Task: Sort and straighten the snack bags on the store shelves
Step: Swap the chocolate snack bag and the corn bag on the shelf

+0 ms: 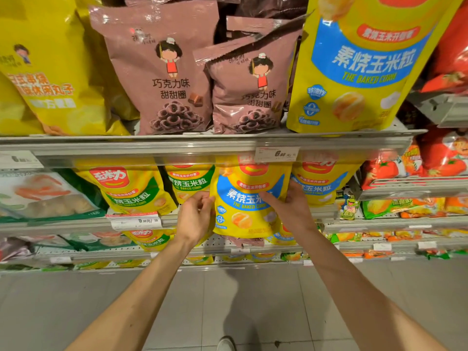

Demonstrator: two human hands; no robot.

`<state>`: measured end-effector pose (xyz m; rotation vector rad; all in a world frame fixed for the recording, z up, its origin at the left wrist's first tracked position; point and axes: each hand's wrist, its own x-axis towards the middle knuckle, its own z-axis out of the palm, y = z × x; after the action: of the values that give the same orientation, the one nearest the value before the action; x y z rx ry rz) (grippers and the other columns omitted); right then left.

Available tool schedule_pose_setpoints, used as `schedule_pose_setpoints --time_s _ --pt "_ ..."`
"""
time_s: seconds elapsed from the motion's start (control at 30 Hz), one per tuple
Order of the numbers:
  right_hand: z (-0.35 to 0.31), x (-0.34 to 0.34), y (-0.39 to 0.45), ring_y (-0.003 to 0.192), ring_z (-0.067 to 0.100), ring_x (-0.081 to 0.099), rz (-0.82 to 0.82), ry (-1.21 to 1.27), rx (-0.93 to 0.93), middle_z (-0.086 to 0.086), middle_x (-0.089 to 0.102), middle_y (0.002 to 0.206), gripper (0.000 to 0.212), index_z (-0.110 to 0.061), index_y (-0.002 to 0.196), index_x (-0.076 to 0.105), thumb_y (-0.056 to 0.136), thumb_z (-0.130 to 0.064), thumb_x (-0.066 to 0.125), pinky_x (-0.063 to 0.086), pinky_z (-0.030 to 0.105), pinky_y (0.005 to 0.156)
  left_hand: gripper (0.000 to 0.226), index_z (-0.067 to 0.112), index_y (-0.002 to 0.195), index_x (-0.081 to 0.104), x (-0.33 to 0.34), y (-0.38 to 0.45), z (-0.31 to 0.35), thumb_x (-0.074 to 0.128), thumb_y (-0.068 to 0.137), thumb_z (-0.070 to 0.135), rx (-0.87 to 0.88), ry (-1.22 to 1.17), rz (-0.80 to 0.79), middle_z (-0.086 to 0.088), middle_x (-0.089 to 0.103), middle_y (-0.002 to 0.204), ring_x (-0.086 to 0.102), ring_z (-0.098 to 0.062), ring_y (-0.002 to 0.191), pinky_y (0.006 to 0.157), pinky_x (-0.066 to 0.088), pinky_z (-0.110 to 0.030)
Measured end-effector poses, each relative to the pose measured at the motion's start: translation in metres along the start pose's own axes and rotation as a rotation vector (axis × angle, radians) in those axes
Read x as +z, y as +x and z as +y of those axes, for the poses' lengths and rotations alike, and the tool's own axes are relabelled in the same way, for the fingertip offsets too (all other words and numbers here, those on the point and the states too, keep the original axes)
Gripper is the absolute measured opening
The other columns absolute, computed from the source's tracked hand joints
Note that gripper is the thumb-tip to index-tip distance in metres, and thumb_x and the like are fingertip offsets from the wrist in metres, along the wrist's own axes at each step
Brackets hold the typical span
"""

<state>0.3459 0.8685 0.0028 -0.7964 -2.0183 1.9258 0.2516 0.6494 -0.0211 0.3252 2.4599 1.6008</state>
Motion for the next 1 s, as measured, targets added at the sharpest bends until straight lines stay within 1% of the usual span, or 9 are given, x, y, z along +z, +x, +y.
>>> schedule_pose_setpoints --time_s 0.2,0.37,0.47,0.57,0.63,0.7,0.8,0.9,1.0 --pt "0.000 0.007 -0.001 0.057 0.034 0.073 -0.029 -0.018 -0.033 0.002 0.077 0.107 0.050 -0.019 0.126 0.060 0.083 -0.025 0.085 0.062 0.046 0.065 0.021 0.014 0.088 0.066 -0.006 -0.002 -0.011 0.056 0.103 0.026 0.024 0.020 0.050 -0.008 0.072 0.074 0.068 -0.031 0.073 0.069 0.056 -0.043" --pt "-0.010 0.007 0.010 0.055 0.017 0.070 0.028 0.028 -0.024 -0.018 0.074 0.083 0.048 -0.023 0.127 0.055 0.086 -0.018 0.082 0.060 0.041 0.064 0.018 0.010 0.096 0.066 0.005 0.006 -0.006 0.054 0.105 0.020 -0.009 0.007 0.062 -0.009 0.075 0.081 0.072 -0.028 0.076 0.069 0.056 -0.039" --pt "-0.009 0.004 0.017 0.056 0.006 0.070 0.057 0.065 -0.034 -0.016 0.074 0.085 0.038 -0.033 0.112 0.059 0.087 -0.013 0.080 0.059 0.041 0.067 0.016 0.009 0.096 0.066 0.012 0.011 -0.002 0.055 0.104 0.018 -0.033 -0.015 0.077 -0.006 0.074 0.082 0.071 -0.024 0.075 0.062 0.053 -0.022" --pt "-0.004 0.001 0.023 0.064 0.014 0.075 0.046 0.066 -0.031 -0.012 0.079 0.094 0.033 -0.023 0.117 0.066 0.088 -0.014 0.079 0.061 0.047 0.074 0.019 0.022 0.086 0.061 0.015 0.021 -0.005 0.056 0.104 0.022 -0.045 0.031 0.105 -0.010 0.072 0.078 0.068 -0.032 0.076 0.066 0.051 -0.031" --pt "0.000 0.001 0.023 0.068 0.023 0.076 0.016 0.038 -0.021 -0.005 0.080 0.098 0.034 -0.017 0.120 0.065 0.088 -0.015 0.079 0.061 0.044 0.073 0.023 0.024 0.081 0.058 0.016 0.028 -0.005 0.056 0.103 0.024 -0.045 0.032 0.100 -0.016 0.071 0.077 0.064 -0.033 0.070 0.070 0.054 -0.041" --pt "0.010 0.003 0.022 0.068 0.017 0.076 -0.027 -0.023 -0.008 -0.004 0.080 0.093 0.025 -0.015 0.110 0.067 0.088 -0.012 0.079 0.059 0.032 0.069 0.024 0.022 0.080 0.058 0.018 0.032 -0.002 0.055 0.104 0.024 -0.039 0.014 0.089 -0.017 0.069 0.075 0.058 -0.025 0.066 0.068 0.054 -0.045" --pt "0.021 0.005 0.023 0.072 0.002 0.074 -0.018 -0.044 -0.018 -0.010 0.078 0.084 0.022 -0.014 0.099 0.067 0.085 -0.001 0.079 0.057 0.018 0.064 0.024 0.023 0.080 0.057 0.022 0.032 0.001 0.055 0.104 0.022 -0.006 -0.009 0.072 -0.011 0.065 0.071 0.059 -0.028 0.066 0.064 0.052 -0.037" --pt "0.025 0.005 0.030 0.078 0.013 0.072 0.041 -0.028 -0.005 0.012 0.075 0.099 0.036 0.002 0.112 0.060 0.083 -0.002 0.081 0.056 0.016 0.062 0.022 0.027 0.082 0.056 0.022 0.034 0.001 0.056 0.103 0.022 0.001 -0.032 0.049 -0.013 0.066 0.075 0.063 -0.032 0.071 0.068 0.052 -0.037" --pt "0.028 0.008 0.035 0.089 0.028 0.071 0.096 -0.034 -0.028 0.020 0.072 0.107 0.040 0.003 0.114 0.057 0.083 -0.001 0.082 0.059 0.020 0.066 0.010 0.015 0.100 0.062 0.024 0.035 -0.005 0.065 0.099 0.024 -0.011 -0.029 -0.057 0.009 0.059 0.077 0.059 -0.012 0.074 0.067 0.047 -0.019"
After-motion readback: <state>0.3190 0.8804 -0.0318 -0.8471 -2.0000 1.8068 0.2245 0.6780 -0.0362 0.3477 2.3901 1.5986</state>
